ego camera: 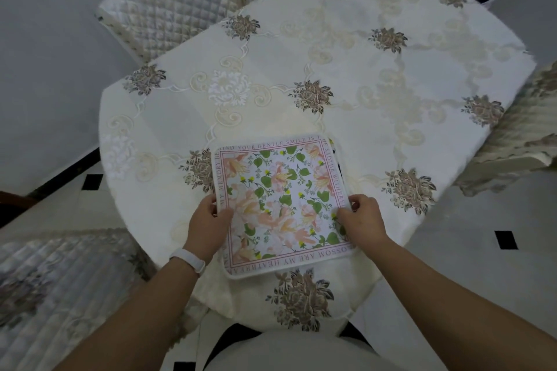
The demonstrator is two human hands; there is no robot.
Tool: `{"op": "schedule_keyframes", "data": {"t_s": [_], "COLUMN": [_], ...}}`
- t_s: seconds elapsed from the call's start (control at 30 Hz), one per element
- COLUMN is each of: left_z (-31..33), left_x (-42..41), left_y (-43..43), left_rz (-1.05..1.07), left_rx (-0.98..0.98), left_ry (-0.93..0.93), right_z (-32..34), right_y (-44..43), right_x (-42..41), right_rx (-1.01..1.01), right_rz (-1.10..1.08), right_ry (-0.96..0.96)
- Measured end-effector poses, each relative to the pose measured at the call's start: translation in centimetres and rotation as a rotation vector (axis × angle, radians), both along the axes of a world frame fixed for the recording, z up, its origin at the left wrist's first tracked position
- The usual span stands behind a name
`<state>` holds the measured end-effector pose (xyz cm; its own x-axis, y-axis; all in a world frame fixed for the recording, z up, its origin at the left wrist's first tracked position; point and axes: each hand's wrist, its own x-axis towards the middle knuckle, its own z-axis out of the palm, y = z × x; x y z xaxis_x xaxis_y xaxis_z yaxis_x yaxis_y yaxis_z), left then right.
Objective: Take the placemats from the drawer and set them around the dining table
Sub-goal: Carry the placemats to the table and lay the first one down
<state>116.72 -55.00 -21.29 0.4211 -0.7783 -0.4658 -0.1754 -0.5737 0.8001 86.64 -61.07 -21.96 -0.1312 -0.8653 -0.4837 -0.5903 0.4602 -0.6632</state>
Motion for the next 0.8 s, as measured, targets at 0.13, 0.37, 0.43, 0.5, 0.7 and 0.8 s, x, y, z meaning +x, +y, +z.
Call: {"op": "schedule_keyframes", "data": {"t_s": [0.13, 0.37, 0.43, 0.5, 0.7, 0.8], "left_z": [-0.1, 0.3, 0.6, 1.0, 1.9, 2.0], "left_x": [-1.1, -2.5, -2.7, -2.7, -3.1, -4.2], "left_y": [-0.1, -0.7, -0.9, -0.7, 0.0, 0.4], "left_rz": [-0.034, -0.098, -0.123, -0.161, -0.264, -0.32], "left_rx": [0.008, -0.012, -0.037, -0.06, -0.139, -0.145], "left_ry": [-0.015, 0.077, 0.111, 0.139, 0.195, 0.231], "right_z": [0.8, 2.4, 3.0, 3.5, 4.9, 5.8], "right_y": [-0.2, 0.9, 2.0, 3.3, 7.8, 10.9], "right_x": [-0.2, -1.2, -1.4, -1.4, -1.7, -2.2], "right_rx": [0.056, 0.076, 0.051, 0.025, -0.066, -0.12], "right_rz": [-0.056, -0.118, -0.154, -0.185, -0.37, -0.457], "right_ry": [-0.038, -0.065, -0.069, -0.061, -0.051, -0.028]}}
